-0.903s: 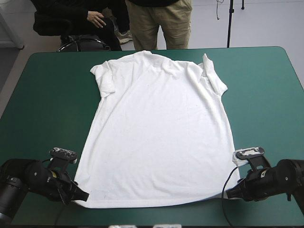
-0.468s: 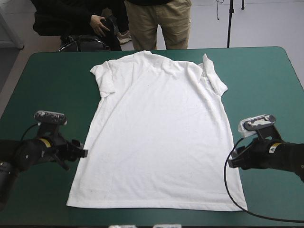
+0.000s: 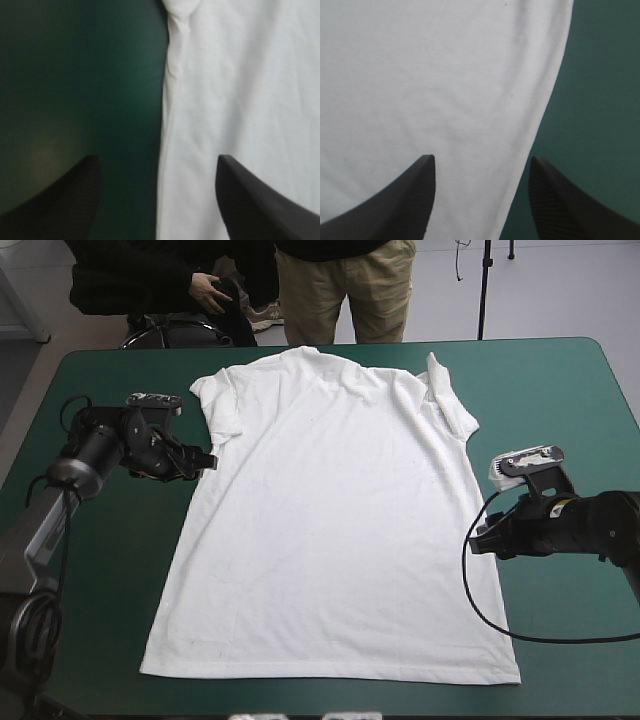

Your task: Fold the cloth

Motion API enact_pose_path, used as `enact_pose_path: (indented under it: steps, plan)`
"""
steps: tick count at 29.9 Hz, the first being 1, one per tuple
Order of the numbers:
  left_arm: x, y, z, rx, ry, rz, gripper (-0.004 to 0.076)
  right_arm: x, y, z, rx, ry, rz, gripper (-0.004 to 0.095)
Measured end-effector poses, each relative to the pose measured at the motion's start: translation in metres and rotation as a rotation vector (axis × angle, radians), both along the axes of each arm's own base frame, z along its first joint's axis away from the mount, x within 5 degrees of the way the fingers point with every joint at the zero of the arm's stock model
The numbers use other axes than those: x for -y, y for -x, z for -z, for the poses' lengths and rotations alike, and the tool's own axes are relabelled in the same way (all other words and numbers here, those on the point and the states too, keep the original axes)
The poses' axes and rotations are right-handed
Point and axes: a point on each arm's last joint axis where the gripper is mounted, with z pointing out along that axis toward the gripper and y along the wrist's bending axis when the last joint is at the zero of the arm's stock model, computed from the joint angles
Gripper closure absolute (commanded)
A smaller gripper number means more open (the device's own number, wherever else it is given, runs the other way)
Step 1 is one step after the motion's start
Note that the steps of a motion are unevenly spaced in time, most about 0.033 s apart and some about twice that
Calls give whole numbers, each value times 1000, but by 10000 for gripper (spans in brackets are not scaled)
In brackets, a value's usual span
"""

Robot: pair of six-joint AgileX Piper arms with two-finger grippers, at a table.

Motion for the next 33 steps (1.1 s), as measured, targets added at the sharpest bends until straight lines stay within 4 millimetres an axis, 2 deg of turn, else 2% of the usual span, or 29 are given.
enact_pose_path:
  steps: [5, 14, 16, 18, 23, 28, 33]
  plan:
    - [-2, -37, 32, -67, 40, 11, 260, -2, -8, 4, -1, -12, -8, 422]
    - [3, -57, 71, -104, 71, 36, 269, -3, -11, 3, 34, -20, -2, 422]
    - [4, -59, 72, -97, 77, 34, 318, -3, -12, 3, 34, -21, -2, 422]
    - [4, -60, 73, -98, 77, 38, 404, -3, -12, 3, 37, -22, -1, 422]
    - [4, -63, 74, -76, 68, 45, 735, -1, -15, 1, 75, -7, 7, 439]
    - [7, -64, 76, -64, 60, 71, 741, 1, -24, 0, 140, 13, 26, 429]
    - [9, -64, 76, -63, 58, 81, 741, -2, -51, 8, 101, 23, 31, 348]
